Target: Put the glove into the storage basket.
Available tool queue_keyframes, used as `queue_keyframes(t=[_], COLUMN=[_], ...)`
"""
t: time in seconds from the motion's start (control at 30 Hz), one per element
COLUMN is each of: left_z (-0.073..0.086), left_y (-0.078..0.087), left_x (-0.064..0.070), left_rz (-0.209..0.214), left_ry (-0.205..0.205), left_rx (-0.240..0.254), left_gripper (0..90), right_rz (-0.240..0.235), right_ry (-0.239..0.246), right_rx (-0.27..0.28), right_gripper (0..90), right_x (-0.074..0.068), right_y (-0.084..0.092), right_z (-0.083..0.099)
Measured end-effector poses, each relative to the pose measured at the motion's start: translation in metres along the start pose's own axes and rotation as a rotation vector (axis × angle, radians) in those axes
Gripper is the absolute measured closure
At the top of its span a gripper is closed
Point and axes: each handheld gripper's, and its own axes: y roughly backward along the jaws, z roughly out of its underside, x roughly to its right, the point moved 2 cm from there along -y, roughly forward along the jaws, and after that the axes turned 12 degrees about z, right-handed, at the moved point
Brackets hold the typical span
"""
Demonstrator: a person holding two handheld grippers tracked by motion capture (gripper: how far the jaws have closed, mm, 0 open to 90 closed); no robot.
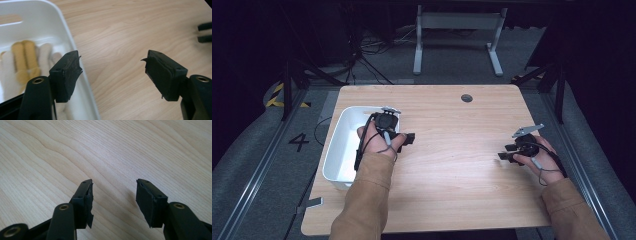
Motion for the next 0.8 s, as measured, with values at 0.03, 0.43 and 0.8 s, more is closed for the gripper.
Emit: queue_keyframes(t=[0.03,0.43,0.8], left_z=[0.001,0.021,0.053], left_y=[-0.002,-0.039,-0.081], left_x=[0.002,0.036,0.041], left_rz=[0.004,0.148,0.199], left_ry=[-0.021,-0.2,-0.292], left_rx=[-0.008,-0.04,-0.056], left_gripper=[30.2,29.1,29.0], right_rz=[-0.001,0.008,0.004], right_ry=[-0.007,-0.026,-0.03], right_rx=[-0.001,0.003,0.004], right_gripper=[48.5,48.4,48.3], right_x=[0.001,0.005,0.007], right_y=[0.001,0.002,0.001], right_z=[0.001,0.004,0.006])
